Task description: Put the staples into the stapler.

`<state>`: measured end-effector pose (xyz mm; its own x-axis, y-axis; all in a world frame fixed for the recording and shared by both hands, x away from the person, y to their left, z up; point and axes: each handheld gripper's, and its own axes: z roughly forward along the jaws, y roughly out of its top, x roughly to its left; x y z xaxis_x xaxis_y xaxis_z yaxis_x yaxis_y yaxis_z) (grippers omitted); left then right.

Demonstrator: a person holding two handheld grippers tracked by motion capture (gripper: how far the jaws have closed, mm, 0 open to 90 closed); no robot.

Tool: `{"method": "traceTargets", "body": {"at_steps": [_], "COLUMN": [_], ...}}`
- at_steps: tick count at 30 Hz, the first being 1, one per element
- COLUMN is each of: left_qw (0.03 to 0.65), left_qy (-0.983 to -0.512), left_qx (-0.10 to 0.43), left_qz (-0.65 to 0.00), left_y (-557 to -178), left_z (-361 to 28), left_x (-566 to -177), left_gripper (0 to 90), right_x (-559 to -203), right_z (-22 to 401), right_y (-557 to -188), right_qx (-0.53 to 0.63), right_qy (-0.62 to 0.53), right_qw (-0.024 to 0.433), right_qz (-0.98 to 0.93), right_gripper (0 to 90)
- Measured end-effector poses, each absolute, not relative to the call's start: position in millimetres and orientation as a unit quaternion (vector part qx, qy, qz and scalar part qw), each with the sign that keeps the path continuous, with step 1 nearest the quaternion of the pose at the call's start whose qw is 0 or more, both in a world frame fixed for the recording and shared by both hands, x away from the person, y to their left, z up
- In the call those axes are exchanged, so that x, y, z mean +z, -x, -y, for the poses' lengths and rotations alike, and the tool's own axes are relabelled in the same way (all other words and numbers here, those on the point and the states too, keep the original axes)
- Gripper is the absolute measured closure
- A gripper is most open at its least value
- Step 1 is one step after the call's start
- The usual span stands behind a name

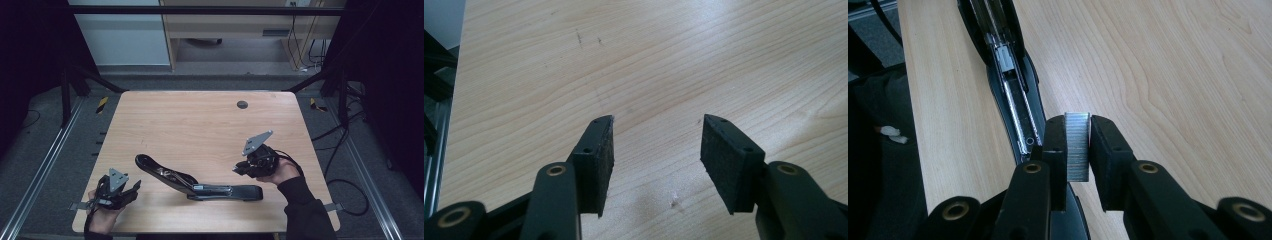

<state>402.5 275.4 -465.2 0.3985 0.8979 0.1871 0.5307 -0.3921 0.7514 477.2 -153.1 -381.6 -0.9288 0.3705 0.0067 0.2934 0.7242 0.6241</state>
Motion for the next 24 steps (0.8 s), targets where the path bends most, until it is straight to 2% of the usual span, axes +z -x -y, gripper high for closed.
{"method": "traceTargets", "body": {"at_steps": [15,24], "left_qw": [0.302,0.302], "left_qy": [-0.779,-0.780], "left_qx": [0.300,0.299], "left_qz": [-0.460,-0.460], "left_y": [-403,-403], "left_z": [-274,-274], "left_x": [-466,-466], "left_gripper": [46.6,46.6], "right_x": [-376,-378], "right_z": [136,115], "right_y": [-472,-474], "right_qx": [0.317,0.303], "right_qy": [-0.139,-0.115], "right_qw": [0.053,0.034], "right_qz": [-0.937,-0.945], "right_gripper": [77.8,78.0]}}
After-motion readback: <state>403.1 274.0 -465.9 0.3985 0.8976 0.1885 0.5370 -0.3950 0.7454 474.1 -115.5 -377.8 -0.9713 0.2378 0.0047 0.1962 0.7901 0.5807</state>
